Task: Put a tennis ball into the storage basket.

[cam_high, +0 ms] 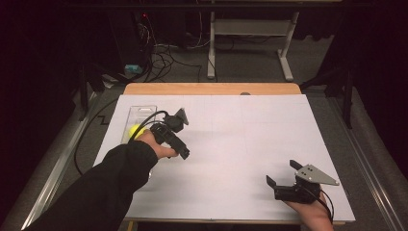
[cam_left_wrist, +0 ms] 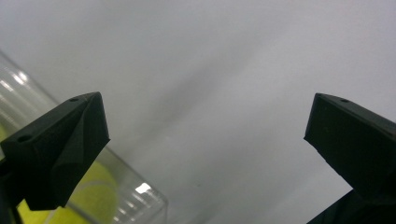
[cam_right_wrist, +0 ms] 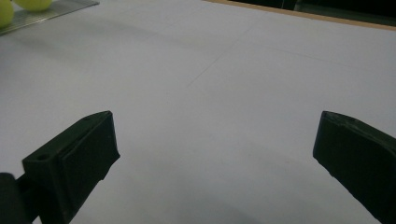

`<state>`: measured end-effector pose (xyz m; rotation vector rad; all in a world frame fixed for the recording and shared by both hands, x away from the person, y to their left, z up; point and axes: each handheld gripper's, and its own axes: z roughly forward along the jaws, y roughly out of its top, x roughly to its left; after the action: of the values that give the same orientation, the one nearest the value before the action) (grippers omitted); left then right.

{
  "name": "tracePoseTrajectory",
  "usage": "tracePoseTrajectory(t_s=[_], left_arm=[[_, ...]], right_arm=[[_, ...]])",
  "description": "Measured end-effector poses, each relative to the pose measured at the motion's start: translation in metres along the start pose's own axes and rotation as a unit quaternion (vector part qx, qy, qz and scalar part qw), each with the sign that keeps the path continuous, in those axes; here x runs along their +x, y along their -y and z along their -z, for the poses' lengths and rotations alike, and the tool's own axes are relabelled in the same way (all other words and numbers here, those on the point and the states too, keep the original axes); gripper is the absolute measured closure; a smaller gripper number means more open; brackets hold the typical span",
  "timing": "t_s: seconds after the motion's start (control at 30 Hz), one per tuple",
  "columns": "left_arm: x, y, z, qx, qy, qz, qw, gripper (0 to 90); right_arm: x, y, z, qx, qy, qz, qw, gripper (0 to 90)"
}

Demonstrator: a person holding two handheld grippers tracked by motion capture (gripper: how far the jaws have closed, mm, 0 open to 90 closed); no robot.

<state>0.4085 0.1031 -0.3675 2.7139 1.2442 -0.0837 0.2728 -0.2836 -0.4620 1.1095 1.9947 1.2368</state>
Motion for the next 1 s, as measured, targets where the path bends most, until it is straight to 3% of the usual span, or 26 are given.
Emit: tracePoseTrajectory(t_s=[0.3, 0.43, 0.77, 0.87, 1.0], left_arm=[[-0.015, -0.010, -0.009, 0.008, 0.001, -0.016, 0.9998, 0.6], [-0.021, -0.012, -0.015, -0.009, 0.006, -0.023, 0.9997, 0.6], [-0.032, -0.013, -0.045, -0.014, 0.017, -0.025, 0.9994, 0.6], [-0.036, -0.011, -0.052, -0.027, 0.018, -0.029, 0.9991, 0.6], [-0.037, -0.004, -0.058, -0.077, 0.032, -0.020, 0.9963, 0.7]], right_arm=[[0.001, 0.000, -0.001, 0.001, -0.001, 0.000, 1.0000, 0.0], [0.002, 0.000, -0.001, 0.001, -0.003, 0.002, 1.0000, 0.0], [0.004, 0.001, -0.003, 0.003, -0.005, 0.003, 1.0000, 0.0], [0.004, 0.001, -0.003, 0.004, -0.006, 0.005, 1.0000, 0.0], [0.005, 0.001, -0.003, 0.004, -0.008, 0.005, 0.9999, 0.0]])
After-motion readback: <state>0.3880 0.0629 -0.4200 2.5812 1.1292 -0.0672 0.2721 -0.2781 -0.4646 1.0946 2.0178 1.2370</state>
